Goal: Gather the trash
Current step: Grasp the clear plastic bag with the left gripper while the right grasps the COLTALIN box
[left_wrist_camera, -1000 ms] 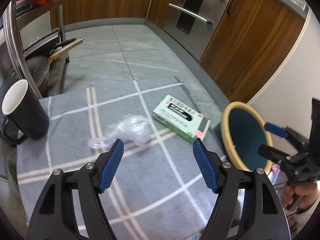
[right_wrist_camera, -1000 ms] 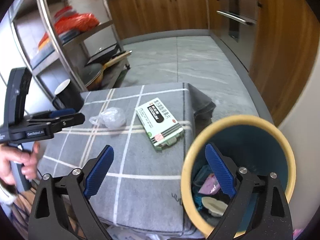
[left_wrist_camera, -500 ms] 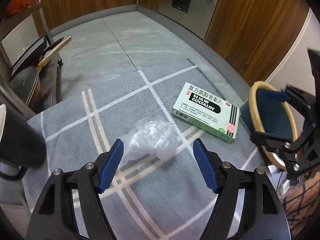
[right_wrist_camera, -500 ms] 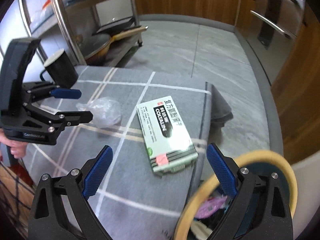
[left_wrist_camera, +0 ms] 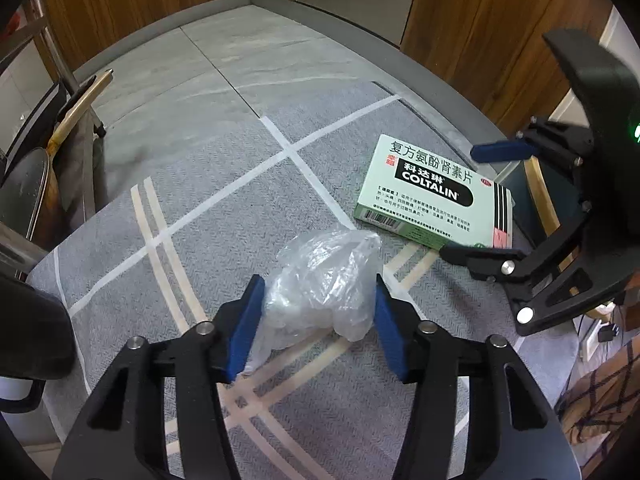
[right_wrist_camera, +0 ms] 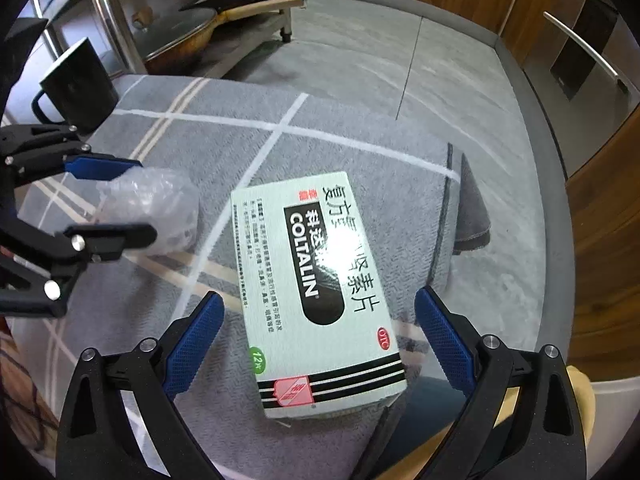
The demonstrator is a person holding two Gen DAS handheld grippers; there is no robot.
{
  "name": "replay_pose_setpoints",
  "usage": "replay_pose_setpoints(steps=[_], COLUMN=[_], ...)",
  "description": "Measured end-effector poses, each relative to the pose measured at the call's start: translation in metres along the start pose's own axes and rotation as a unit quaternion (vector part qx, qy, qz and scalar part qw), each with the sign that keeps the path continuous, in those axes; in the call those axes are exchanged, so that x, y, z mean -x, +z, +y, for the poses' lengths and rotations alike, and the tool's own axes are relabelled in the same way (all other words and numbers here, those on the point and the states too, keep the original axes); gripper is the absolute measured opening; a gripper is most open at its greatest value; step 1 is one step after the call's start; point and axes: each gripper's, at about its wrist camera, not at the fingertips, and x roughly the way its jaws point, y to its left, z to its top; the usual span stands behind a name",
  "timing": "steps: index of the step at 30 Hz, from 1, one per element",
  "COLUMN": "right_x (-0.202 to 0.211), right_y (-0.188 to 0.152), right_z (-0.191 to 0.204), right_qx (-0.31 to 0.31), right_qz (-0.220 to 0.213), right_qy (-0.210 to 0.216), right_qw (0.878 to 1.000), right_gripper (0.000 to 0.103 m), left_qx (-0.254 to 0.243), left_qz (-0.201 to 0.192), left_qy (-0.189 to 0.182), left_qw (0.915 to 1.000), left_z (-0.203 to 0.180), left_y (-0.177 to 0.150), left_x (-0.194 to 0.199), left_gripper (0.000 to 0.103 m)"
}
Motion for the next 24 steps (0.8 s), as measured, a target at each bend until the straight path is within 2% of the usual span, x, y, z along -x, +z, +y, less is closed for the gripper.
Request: replay_pose_setpoints(steps=[1,2,3,4,11,19,24], right_x=[-0.001,-0.002,-0.002,-0.002,0.014,0.06,0.093], right_y=[-0.001,-0.003,-0.005,-0.006,-0.015,-0.024,-0.035], right_z=[-0.001,0.0,0.001,0.002,0.017,0.022,0.023], right_qx=[-0.001,-0.003,-0.004,-0.003,-0.007,-0.039,-0.06], right_qz=[0.0,0.0,0.0,0.001,-0.015,-0.06,-0.089], right_qy=[0.003,0.008,0.013,0.014,0.033,0.05,0.051], right_qw=[1.0,1.0,1.0,1.0,0.999,0.996,0.993], right_gripper=[0.094,0.093,0.087,0.076,0.074,0.073,0.073], left_qx=[0.003,0.006,0.009,0.013,0.038,0.062,0.081], left_qz=[-0.001,-0.002,-0.003,-0.004,-0.015,-0.044,-0.068], left_qy=[-0.001,0.001,0.003,0.003,0.006,-0.006,-0.029], left_qw=[1.0,1.0,1.0,0.9999,0.9992,0.9971,0.994], left_z=[0.0,0.001,0.003,0.004,0.005,-0.003,-0.014], left_y=[0.0,-0.001,0.001,0.001,-0.008,-0.018,-0.024], left_x=[0.001,0.002,0.002,0.004,0.022,0.056,0.084], left_gripper=[0.042,0.039,0.036,0.034,0.03,0.03,0.03])
